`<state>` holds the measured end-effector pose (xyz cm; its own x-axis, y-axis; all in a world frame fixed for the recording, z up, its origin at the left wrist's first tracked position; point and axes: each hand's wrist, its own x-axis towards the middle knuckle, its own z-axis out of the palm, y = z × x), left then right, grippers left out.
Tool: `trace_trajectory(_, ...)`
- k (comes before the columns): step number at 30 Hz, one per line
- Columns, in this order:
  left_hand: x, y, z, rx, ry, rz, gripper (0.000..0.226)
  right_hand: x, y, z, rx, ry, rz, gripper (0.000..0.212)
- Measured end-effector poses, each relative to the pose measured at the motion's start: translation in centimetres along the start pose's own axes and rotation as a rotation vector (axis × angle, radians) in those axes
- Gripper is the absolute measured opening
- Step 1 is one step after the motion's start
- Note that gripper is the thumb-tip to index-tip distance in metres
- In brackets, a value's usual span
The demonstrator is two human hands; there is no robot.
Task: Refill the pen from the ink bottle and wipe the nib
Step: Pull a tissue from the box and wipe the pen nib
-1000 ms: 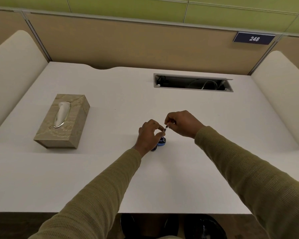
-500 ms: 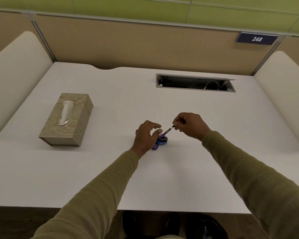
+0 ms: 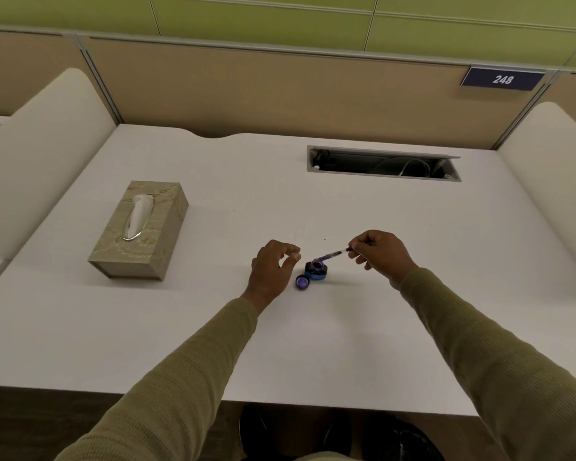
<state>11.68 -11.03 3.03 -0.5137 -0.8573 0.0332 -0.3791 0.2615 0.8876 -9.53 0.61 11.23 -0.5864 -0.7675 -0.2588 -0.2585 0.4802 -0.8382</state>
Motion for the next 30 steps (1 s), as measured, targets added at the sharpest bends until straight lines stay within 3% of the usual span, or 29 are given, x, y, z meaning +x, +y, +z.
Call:
trace_trajectory(14,-1.2,-0.5,-0.3,0.001,0.002,-0.022,0.021,-0.8,2.6,0.3,0.363,-0.030,0.222,0.019)
trace_trajectory(23,-1.4,-0.7,-0.4,0.029,-0.005,-0.014,0.014,-1.8,3.6,1.1,0.624,-0.052,0.348,0.006)
trace_trajectory(30,-1.8,-0.6,-0.5,0.034,-0.004,-0.016,0.012,-2.3,4.0,1.8,0.746,-0.072,0.421,0.009)
